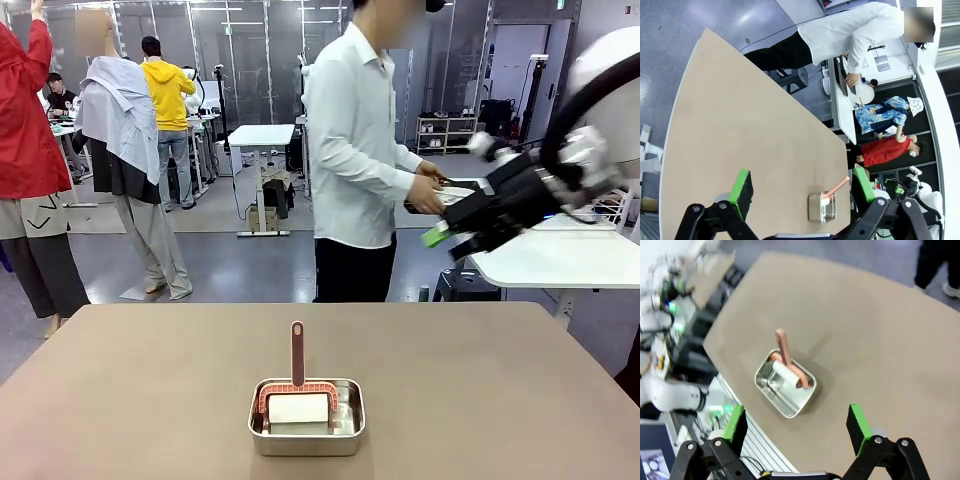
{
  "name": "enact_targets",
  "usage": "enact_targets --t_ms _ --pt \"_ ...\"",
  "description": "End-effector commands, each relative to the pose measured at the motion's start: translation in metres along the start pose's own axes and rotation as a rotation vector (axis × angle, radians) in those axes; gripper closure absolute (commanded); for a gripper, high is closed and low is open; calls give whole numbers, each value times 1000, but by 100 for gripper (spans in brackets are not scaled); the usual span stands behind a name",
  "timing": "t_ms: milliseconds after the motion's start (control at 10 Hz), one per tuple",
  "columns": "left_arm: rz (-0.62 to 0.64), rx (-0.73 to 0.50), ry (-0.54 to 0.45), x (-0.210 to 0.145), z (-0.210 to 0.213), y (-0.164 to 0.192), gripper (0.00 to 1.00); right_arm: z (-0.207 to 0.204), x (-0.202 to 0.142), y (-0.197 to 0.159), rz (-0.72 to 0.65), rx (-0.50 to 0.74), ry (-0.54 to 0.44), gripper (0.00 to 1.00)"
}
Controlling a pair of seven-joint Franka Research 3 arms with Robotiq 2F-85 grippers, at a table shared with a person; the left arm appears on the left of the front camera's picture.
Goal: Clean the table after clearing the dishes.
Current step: When the right (or left) Handle tray is removed, use the right hand (or left hand) to clean the right (or left) side of the table with the Lint Roller.
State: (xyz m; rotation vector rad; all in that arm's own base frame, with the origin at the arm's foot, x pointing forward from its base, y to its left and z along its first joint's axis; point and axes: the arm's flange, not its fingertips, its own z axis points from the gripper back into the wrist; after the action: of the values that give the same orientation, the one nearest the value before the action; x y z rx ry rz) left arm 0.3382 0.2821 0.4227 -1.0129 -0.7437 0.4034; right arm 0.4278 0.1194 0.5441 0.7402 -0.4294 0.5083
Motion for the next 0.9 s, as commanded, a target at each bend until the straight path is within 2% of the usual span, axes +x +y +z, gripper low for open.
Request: enact_targets --t_ms 0,100,300,400,800 --pt "17 -14 -2 1 3 -4 0 -40 13 0 58 -53 122 0" --pt "17 -14 -2 1 3 -4 0 -71 13 10 119 -77 204 0" --pt "17 -14 -2 1 3 -4 0 -96 10 19 185 -82 288 0" --pt "17 -14 -2 1 3 -4 0 -87 2 16 135 -39 216 0" --pt "17 -14 -2 1 3 -4 0 -87 2 16 135 -39 216 0"
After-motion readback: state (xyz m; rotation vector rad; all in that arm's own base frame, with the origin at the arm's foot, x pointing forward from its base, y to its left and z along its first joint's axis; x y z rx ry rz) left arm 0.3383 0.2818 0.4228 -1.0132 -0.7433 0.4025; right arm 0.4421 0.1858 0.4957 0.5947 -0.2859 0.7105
